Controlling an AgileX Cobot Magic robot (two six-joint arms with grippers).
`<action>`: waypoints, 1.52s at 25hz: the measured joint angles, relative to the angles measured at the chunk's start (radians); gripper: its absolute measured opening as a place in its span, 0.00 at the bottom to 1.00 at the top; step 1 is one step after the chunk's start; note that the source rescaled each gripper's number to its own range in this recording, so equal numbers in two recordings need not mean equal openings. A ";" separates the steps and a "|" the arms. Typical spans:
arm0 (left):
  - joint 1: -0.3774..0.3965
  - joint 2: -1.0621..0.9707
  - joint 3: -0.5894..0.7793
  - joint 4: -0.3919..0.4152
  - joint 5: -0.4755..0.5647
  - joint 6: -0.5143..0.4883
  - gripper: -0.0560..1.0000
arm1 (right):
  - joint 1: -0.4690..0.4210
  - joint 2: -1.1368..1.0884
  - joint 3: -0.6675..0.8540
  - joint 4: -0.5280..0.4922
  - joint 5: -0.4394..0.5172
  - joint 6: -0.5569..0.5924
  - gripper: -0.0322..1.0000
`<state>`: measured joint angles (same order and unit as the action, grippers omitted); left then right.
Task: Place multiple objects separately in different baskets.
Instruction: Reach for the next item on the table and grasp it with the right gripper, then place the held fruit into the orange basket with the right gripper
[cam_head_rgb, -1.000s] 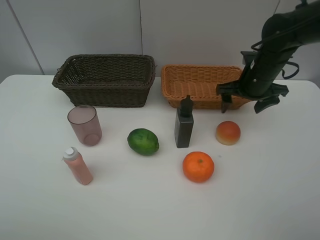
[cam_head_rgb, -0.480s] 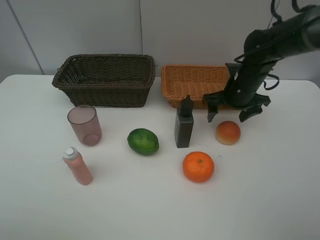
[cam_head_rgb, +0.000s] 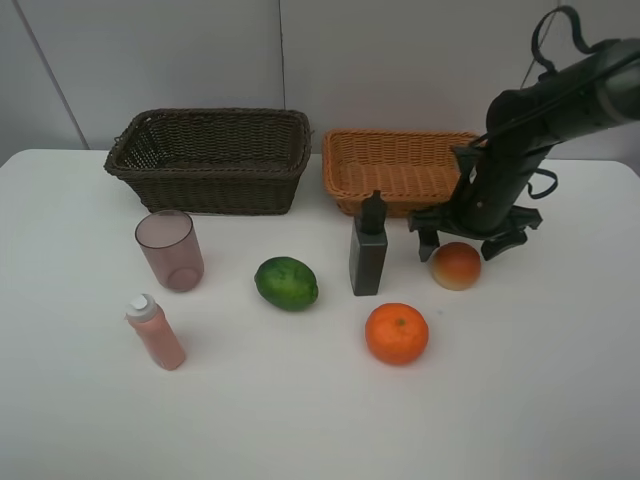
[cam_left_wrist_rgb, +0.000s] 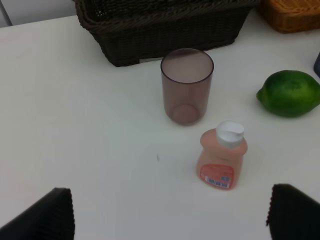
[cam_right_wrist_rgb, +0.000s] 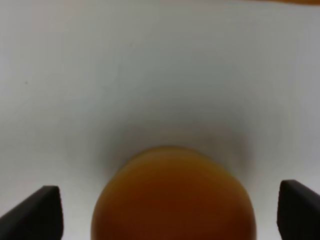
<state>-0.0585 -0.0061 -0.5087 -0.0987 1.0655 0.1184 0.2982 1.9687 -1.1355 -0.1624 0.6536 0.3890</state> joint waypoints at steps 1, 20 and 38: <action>0.000 0.000 0.000 0.000 0.000 0.000 1.00 | -0.001 0.002 0.012 0.001 -0.015 0.004 0.88; 0.000 0.000 0.000 0.000 0.000 0.000 1.00 | -0.008 0.039 0.029 -0.002 -0.036 0.008 0.41; 0.000 0.000 0.000 0.000 0.000 0.000 1.00 | -0.016 -0.097 -0.334 0.001 0.364 -0.129 0.41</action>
<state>-0.0585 -0.0061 -0.5087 -0.0987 1.0655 0.1184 0.2826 1.8714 -1.4699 -0.1617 1.0177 0.2601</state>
